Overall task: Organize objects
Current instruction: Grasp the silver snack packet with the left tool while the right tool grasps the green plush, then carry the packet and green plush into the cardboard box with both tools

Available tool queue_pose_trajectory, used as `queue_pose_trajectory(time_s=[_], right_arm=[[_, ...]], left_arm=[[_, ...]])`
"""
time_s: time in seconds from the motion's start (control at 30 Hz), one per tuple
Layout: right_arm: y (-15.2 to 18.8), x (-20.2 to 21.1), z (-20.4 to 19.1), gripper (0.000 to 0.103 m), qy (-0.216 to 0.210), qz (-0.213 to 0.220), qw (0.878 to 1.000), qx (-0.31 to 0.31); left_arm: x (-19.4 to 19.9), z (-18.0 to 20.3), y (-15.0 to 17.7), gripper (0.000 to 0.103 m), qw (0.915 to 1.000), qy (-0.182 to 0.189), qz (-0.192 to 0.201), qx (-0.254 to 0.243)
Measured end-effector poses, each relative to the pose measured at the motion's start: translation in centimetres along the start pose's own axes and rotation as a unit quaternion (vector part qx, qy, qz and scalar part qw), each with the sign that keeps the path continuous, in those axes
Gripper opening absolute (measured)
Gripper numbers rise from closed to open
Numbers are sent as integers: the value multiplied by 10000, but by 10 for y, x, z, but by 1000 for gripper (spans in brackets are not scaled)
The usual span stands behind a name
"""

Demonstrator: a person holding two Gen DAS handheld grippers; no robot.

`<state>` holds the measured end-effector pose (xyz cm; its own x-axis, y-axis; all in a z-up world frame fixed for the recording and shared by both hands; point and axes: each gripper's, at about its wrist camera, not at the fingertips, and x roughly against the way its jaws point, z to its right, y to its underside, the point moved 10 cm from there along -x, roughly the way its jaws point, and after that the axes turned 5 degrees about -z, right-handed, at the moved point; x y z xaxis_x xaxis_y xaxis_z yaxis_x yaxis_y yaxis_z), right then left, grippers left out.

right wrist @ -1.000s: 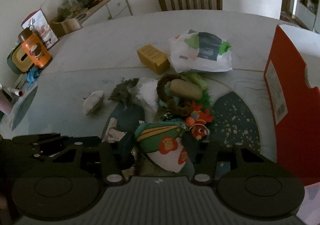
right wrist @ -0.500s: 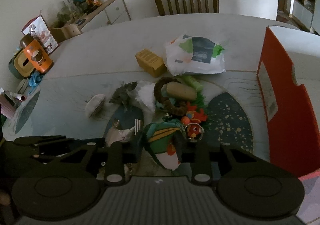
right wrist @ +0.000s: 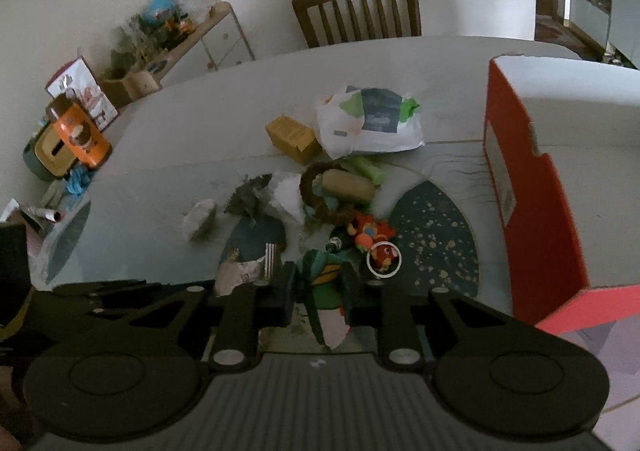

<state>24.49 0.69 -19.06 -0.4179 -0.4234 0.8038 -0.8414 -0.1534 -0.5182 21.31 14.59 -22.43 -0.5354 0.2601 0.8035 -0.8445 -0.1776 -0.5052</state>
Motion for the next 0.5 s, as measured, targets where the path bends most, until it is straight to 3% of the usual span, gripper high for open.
queue_pose_trajectory(time_s=[0.5], right_arm=[[-21, 89, 10, 22, -50, 539, 9977, -417]], left_arm=[[46, 42, -31, 36, 9994, 272, -6, -211]])
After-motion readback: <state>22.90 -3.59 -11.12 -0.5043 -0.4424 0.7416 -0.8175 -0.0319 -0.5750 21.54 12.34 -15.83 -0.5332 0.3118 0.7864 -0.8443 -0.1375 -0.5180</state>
